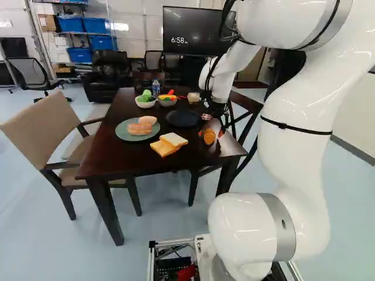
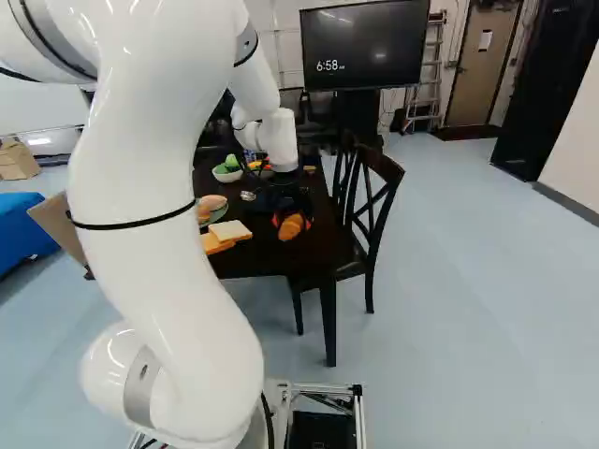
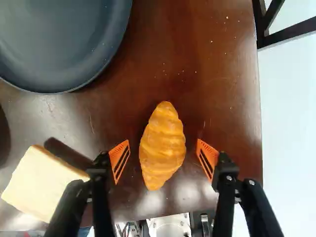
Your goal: Move the croissant to the empty plate
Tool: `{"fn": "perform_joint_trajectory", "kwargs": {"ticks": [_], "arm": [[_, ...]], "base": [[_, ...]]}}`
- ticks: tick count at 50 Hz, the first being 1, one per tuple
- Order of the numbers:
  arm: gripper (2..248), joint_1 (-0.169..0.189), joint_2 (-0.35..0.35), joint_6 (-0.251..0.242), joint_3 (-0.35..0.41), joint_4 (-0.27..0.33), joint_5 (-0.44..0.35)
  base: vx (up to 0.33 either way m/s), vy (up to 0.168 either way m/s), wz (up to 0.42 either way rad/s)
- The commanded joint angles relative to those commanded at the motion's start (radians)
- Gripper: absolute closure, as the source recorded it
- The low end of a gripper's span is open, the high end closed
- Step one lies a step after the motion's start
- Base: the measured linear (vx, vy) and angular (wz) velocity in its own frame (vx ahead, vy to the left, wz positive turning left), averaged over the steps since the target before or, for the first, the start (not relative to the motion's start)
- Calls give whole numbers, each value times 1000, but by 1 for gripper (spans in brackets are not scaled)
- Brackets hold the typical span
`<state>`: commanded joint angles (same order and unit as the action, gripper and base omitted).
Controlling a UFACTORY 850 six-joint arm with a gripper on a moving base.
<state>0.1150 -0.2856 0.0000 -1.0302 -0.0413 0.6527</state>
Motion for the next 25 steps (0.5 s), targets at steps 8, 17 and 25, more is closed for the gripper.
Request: {"fn": "perform_joint_trajectory", "kwargs": {"ticks": [8,17,25], "arm": [[71,0,0,0,0,0,-1],[95,0,0,0,0,0,-14],[106,0,0,0,0,0,-24]], "base": [[0,0,0],[0,0,0],[0,0,0]]}}
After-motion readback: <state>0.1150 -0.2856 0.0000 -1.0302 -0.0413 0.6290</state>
